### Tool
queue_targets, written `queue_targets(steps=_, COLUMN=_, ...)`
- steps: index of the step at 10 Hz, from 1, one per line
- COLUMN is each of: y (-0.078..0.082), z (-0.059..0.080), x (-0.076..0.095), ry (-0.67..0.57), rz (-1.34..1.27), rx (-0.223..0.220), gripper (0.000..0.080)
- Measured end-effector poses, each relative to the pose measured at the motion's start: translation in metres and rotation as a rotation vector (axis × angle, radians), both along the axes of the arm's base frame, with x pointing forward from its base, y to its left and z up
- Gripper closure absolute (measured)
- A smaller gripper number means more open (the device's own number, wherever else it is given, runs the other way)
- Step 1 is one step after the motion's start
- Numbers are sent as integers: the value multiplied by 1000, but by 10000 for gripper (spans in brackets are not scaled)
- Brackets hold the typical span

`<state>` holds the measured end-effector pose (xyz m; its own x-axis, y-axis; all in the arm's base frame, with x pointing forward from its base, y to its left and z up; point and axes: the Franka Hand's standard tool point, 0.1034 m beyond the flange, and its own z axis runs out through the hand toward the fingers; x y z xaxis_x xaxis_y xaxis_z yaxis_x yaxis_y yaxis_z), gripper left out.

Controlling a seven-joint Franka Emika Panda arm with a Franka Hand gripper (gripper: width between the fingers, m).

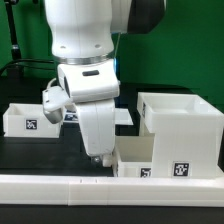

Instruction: Assemble drawer

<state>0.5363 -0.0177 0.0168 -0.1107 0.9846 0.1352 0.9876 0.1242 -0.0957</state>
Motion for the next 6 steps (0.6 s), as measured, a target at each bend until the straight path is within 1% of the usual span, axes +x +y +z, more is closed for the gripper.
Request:
queue_targets(steps=2, y=10, z=-1, x=1, ry=5, rz=2, rx=2, gripper=150)
queue_targets(steps=4, y=24, z=-2, x=2, ry=10, rz=-17, rx=-1, gripper=150)
queue_targets(steps=5, y=31, z=-2, x=5, ry=10, rz=-29, rx=-1, gripper=150)
queue_targets(steps=6, y=35, z=-1, x=9, ry=6, rz=-42, rx=-3, gripper=150)
